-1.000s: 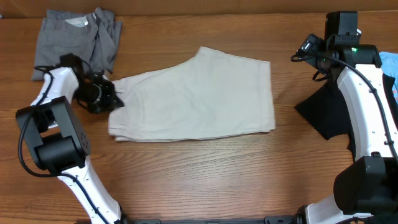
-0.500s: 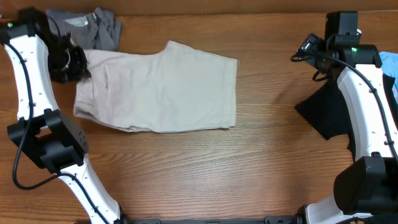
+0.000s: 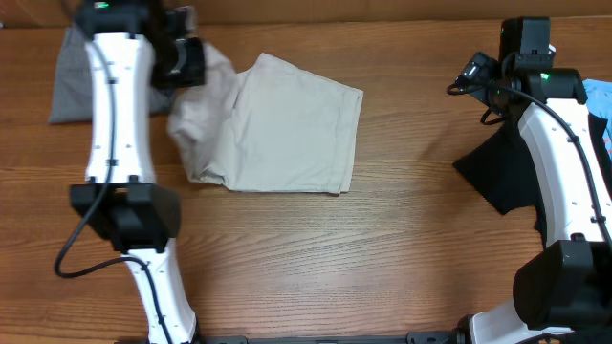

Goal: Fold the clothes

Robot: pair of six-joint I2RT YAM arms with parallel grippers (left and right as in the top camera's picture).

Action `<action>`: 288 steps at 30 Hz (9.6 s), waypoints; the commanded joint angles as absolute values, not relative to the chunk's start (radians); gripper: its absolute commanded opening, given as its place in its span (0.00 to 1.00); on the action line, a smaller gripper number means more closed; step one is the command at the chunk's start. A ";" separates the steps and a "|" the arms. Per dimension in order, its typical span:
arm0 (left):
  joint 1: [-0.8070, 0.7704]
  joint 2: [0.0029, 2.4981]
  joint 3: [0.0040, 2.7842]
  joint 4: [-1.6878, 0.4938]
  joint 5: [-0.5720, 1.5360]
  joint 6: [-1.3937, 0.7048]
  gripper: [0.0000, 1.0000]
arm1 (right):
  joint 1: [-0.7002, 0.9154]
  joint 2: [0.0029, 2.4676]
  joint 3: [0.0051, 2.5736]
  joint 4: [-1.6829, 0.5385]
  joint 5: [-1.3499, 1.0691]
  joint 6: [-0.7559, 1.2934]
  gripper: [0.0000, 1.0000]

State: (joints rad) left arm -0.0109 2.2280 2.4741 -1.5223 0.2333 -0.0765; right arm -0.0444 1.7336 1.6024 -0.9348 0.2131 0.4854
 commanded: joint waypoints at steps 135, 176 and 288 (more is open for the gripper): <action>-0.376 2.568 2.649 -1.451 0.661 0.019 0.78 | -0.046 1.728 1.616 -0.929 0.215 0.483 1.00; -0.279 2.569 2.324 -1.559 0.760 0.285 0.04 | -0.046 1.728 1.616 -0.929 0.215 0.483 1.00; -0.258 2.737 2.404 -1.377 0.732 0.187 0.94 | -0.046 1.728 1.616 -0.929 0.215 0.483 1.00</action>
